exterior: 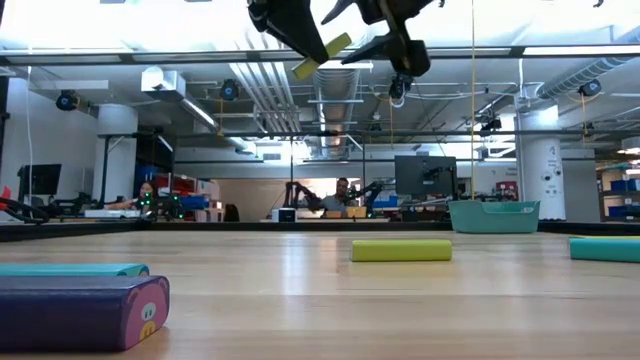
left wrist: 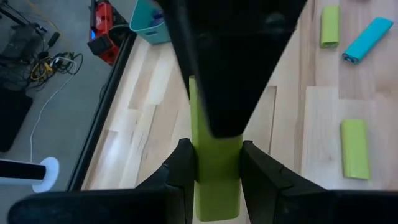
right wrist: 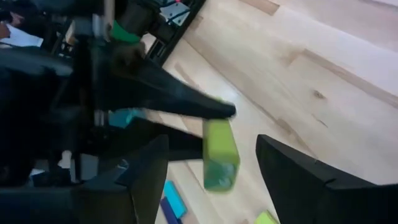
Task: Sort blocks
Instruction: Put the green block into the orange bin
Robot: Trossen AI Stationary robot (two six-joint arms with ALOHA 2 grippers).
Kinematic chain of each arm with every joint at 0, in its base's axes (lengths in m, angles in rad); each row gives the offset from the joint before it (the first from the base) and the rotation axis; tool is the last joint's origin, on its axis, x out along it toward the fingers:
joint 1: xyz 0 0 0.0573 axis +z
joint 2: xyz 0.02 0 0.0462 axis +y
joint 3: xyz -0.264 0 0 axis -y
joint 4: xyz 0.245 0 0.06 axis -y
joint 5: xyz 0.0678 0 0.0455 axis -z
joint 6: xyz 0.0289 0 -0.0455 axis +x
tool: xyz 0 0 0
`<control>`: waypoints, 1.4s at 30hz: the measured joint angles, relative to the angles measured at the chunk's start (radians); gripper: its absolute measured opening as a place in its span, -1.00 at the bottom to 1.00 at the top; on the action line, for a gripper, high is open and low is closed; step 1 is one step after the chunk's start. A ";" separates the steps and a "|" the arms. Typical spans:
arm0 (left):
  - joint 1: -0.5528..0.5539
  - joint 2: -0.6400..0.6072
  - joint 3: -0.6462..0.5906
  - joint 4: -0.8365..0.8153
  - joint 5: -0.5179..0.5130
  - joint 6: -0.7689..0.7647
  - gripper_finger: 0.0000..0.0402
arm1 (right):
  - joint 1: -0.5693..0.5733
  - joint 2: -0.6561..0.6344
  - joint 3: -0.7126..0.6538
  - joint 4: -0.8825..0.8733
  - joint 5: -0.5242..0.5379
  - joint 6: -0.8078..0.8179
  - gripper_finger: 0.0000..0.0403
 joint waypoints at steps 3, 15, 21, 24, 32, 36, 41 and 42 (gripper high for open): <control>0.000 0.000 0.001 0.003 0.029 0.000 -0.64 | 0.000 0.022 0.025 -0.002 0.000 -0.005 0.09; 0.001 0.000 0.016 0.004 0.032 -0.042 -0.60 | 0.015 0.048 0.042 -0.019 0.000 0.000 -0.66; 0.005 0.000 0.018 0.007 0.029 -0.042 -0.58 | 0.014 0.045 0.044 -0.034 0.003 -0.011 -0.74; 0.005 0.000 0.018 0.013 0.022 -0.059 -0.49 | 0.014 0.035 0.044 -0.048 0.002 -0.018 -0.74; 0.007 -0.016 0.020 -0.065 0.008 -0.055 -0.14 | 0.027 -0.031 0.108 -0.505 -0.015 -0.076 -0.74; 0.007 -0.028 0.020 -0.146 0.010 -0.054 -0.06 | 0.089 -0.045 0.177 -0.753 -0.057 -0.150 -0.74; 0.007 -0.044 0.020 -0.235 0.068 -0.058 -0.06 | 0.234 -0.066 0.183 -0.906 -0.131 -0.189 -0.74; 0.007 -0.050 0.019 -0.242 0.083 -0.058 -0.06 | 0.271 -0.068 0.179 -0.930 -0.135 -0.204 -0.74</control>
